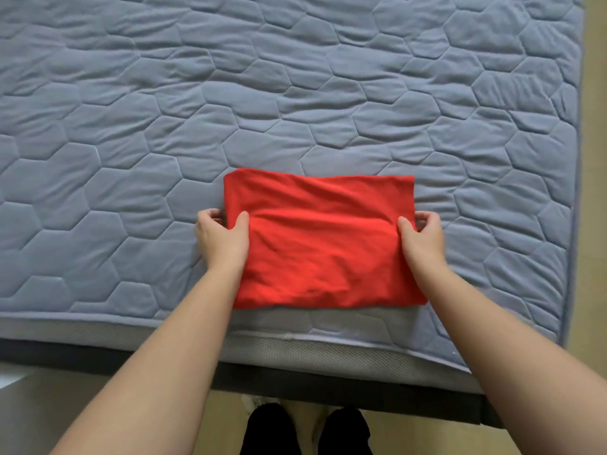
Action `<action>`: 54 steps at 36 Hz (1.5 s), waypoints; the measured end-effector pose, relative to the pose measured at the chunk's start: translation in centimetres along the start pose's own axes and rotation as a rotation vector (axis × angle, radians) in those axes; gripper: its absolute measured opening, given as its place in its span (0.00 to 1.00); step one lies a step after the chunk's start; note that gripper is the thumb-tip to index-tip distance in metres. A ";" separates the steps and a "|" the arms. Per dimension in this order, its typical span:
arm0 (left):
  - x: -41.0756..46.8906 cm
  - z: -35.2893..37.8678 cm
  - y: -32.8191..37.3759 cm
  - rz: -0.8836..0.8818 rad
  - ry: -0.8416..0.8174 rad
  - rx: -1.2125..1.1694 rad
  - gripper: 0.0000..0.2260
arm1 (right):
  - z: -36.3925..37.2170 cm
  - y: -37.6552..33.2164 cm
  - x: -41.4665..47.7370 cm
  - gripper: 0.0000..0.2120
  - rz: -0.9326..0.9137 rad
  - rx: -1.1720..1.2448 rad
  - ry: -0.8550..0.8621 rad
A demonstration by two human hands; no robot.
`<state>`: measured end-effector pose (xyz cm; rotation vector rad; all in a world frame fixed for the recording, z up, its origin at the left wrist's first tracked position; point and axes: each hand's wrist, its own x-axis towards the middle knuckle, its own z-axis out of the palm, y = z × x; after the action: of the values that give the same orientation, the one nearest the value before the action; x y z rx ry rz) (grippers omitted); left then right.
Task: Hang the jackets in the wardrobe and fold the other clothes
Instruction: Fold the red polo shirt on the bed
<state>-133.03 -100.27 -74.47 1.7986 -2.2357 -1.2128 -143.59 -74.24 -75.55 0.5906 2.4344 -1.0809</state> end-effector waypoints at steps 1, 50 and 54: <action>0.0 -0.1 -0.2 -0.020 -0.019 -0.026 0.21 | 0.0 0.0 -0.1 0.18 -0.006 -0.011 0.023; -62.1 -56.8 1.6 0.130 0.807 -0.162 0.06 | -26.0 -22.2 -74.9 0.04 -0.929 0.111 -1.578; -70.9 -59.0 -6.1 -0.056 1.071 -0.181 0.10 | -27.0 -15.6 -82.5 0.07 -0.946 -0.022 -1.823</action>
<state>-76.77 -73.03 -6.36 1.7839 -1.4020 -0.2534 -88.92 -80.46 -6.59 -1.2216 0.8817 -0.9992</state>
